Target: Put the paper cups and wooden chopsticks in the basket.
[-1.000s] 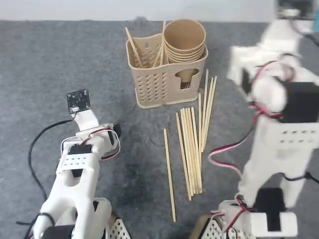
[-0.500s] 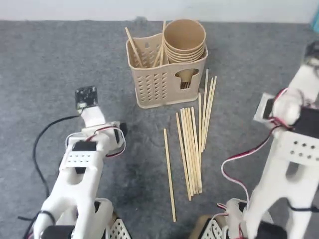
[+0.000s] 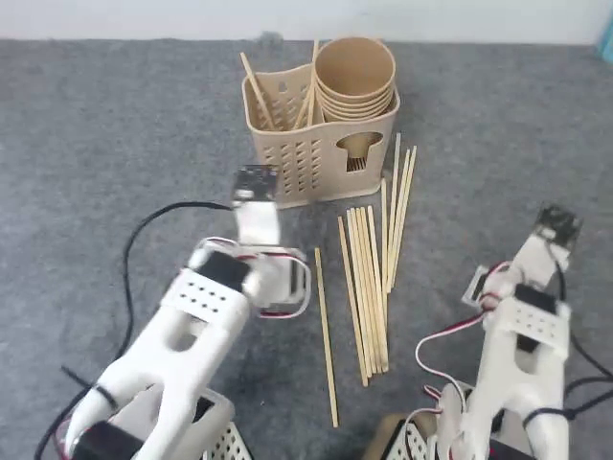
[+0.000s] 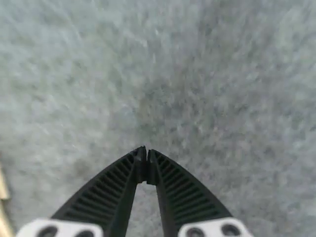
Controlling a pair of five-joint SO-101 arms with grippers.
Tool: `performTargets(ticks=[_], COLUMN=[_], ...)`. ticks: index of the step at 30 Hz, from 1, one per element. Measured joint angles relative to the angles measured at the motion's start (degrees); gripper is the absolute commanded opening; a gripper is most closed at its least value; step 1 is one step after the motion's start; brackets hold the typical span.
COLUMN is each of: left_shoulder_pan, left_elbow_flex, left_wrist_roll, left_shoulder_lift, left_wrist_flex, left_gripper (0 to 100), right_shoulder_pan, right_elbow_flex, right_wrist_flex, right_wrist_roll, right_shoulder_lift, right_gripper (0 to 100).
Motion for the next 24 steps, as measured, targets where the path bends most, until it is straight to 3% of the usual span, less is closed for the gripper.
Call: performTargets(ticks=[6, 12, 15, 17, 20, 24], left_shoulder_pan=[3.43, 3.52, 3.52, 3.43, 3.43, 4.57], left_elbow_flex=[-2.2, -11.69, -19.34, -24.79, -29.8, -33.67], left_wrist_roll=[4.31, 8.7, 10.73, 11.69, 12.92, 13.36], left_shoulder_lift=[8.44, 28.66, 37.89, 41.67, 45.36, 47.47], left_wrist_flex=[-5.36, -9.85, -7.74, -3.6, -0.09, 0.53], left_gripper=[22, 22, 22, 16, 0, 1], right_shoulder_pan=[0.97, 1.14, 1.14, 1.14, 1.14, 1.14], right_elbow_flex=[1.85, 1.93, 1.93, 1.93, 1.93, 1.93], right_wrist_flex=[-3.25, -3.25, -3.25, -3.25, -3.25, -3.25], right_wrist_roll=[0.0, 0.0, 0.0, 0.0, 0.0, 0.0], right_shoulder_lift=[-0.53, -0.53, -0.53, -0.53, -0.53, -0.53], right_gripper=[0.8, 0.8, 0.8, 0.8, 0.8, 0.8])
